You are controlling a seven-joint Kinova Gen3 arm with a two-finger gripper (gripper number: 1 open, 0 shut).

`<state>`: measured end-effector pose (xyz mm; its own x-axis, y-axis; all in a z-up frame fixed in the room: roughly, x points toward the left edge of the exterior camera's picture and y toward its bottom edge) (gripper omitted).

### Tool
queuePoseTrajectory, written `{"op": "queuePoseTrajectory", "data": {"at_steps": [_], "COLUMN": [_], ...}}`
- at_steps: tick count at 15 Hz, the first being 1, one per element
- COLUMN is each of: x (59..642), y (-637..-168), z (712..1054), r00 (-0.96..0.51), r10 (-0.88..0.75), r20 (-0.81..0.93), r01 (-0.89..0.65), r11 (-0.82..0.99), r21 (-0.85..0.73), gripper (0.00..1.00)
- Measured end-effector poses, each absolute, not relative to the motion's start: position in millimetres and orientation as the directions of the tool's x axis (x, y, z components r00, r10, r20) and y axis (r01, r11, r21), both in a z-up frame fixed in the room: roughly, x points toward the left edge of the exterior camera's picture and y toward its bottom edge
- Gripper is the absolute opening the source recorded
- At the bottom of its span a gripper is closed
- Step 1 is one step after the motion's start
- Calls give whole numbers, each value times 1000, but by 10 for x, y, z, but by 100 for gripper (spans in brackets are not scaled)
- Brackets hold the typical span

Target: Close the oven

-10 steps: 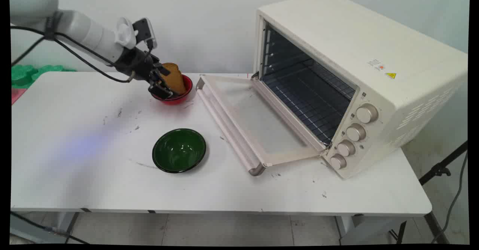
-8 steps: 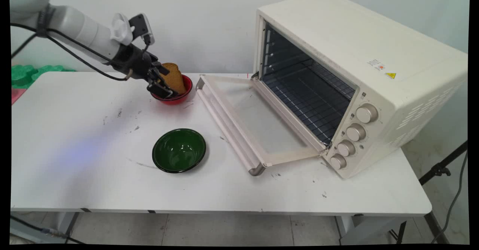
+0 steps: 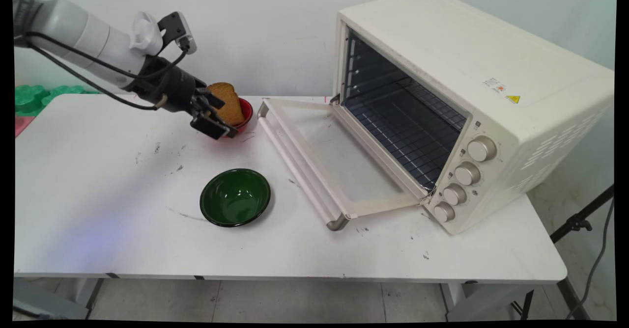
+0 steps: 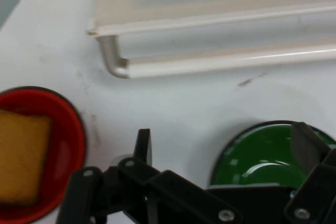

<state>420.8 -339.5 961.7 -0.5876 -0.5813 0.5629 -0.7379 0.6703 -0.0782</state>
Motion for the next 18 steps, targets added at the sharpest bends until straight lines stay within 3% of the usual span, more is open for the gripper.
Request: {"op": "queuePoseTrajectory", "data": {"at_steps": [5,6,18], "x": [4007,3968,3473], "y": [-3205,-3184,-3378], "z": [9541,9508,8737], "r00": [-575,-573,-571], "r10": [-608,-612,-635], "r20": [548,545,520], "r01": [-746,-748,-760], "r11": [664,663,649], "r21": [-46,-42,-41], "gripper": [100,0,0]}}
